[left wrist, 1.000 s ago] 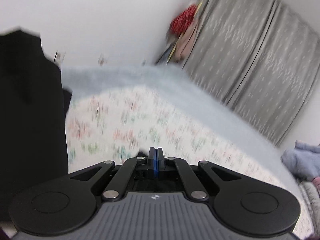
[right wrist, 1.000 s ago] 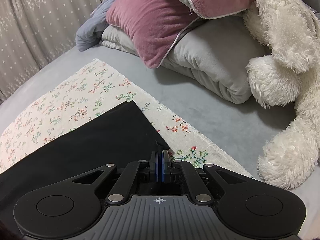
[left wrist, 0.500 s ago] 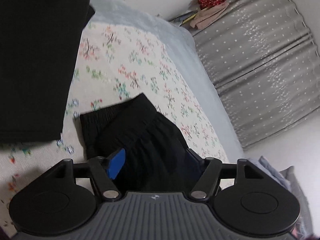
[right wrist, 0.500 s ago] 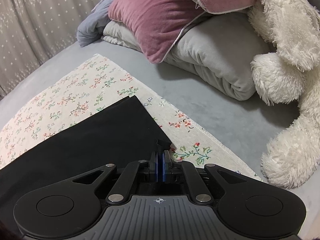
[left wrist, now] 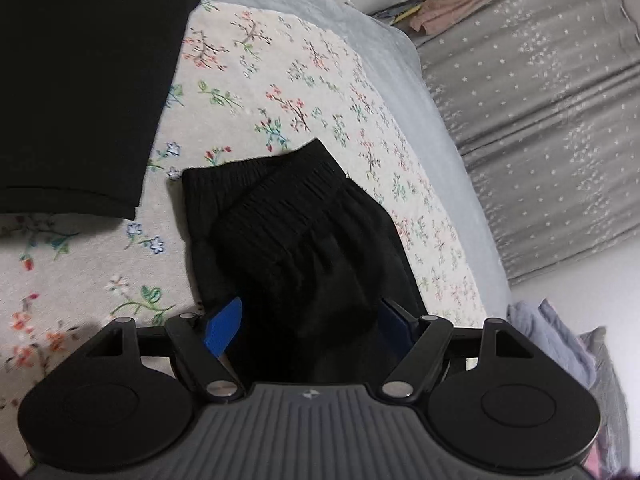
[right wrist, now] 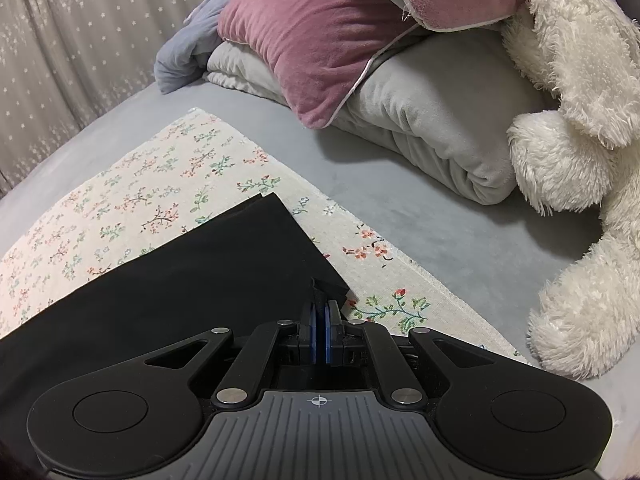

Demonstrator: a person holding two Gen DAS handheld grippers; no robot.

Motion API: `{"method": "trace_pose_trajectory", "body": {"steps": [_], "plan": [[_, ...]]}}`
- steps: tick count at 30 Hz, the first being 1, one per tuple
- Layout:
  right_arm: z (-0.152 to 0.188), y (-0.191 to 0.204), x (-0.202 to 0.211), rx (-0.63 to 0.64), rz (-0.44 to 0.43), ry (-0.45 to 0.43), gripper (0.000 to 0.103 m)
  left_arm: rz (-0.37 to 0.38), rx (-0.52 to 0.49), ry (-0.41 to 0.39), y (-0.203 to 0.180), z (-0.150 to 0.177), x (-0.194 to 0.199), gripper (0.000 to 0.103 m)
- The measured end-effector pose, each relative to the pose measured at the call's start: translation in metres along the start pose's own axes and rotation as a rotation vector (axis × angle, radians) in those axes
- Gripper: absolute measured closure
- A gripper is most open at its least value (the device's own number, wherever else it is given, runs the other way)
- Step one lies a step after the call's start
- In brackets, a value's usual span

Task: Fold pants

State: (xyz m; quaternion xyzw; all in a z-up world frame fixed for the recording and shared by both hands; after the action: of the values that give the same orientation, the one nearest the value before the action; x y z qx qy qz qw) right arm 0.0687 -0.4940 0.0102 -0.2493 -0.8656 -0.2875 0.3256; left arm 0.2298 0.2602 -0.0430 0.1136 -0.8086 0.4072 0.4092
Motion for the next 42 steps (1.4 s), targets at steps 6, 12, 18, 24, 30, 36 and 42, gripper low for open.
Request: {"method": "trace_pose_trajectory", "body": {"steps": [6, 12, 18, 24, 30, 36, 42], "plan": [[0.002, 0.003, -0.001, 0.012, 0.0, 0.002, 0.098, -0.036, -0.004, -0.138, -0.005, -0.01, -0.009, 0.088], [0.001, 0.0, -0.001, 0.002, -0.04, 0.011, 0.099, -0.008, -0.038, -0.274, -0.013, -0.023, 0.022, 0.1], [0.004, 0.006, -0.001, 0.01, -0.055, 0.023, 0.1, -0.052, -0.122, -0.259, -0.013, -0.026, 0.039, 0.099], [0.003, 0.0, 0.01, 0.009, 0.012, -0.011, 0.1, -0.123, -0.131, -0.125, 0.004, -0.014, 0.007, 0.092], [0.009, 0.004, 0.001, 0.079, 0.059, 0.036, 0.1, -0.186, -0.171, -0.154, 0.001, -0.014, 0.002, 0.089], [0.012, -0.001, 0.003, 0.073, 0.042, 0.055, 0.1, -0.246, -0.247, -0.206, -0.009, -0.012, 0.007, 0.087], [0.013, -0.002, 0.002, 0.074, 0.036, 0.066, 0.1, -0.279, -0.298, -0.225, -0.012, -0.01, 0.002, 0.087]]}}
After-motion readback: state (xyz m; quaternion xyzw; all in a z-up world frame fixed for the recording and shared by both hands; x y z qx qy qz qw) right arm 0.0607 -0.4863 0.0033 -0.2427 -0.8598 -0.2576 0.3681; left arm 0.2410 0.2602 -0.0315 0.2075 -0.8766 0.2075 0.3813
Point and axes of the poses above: each gripper's, at about its wrist camera, not at the fingertips, and x roughly against the way its jaws point, y to its left, z to its underside, the point moved 3 cm from there along -x, roughly the way its jaws point, and after that the axes turned 10 degrees about -z, right-handed, at the moved point
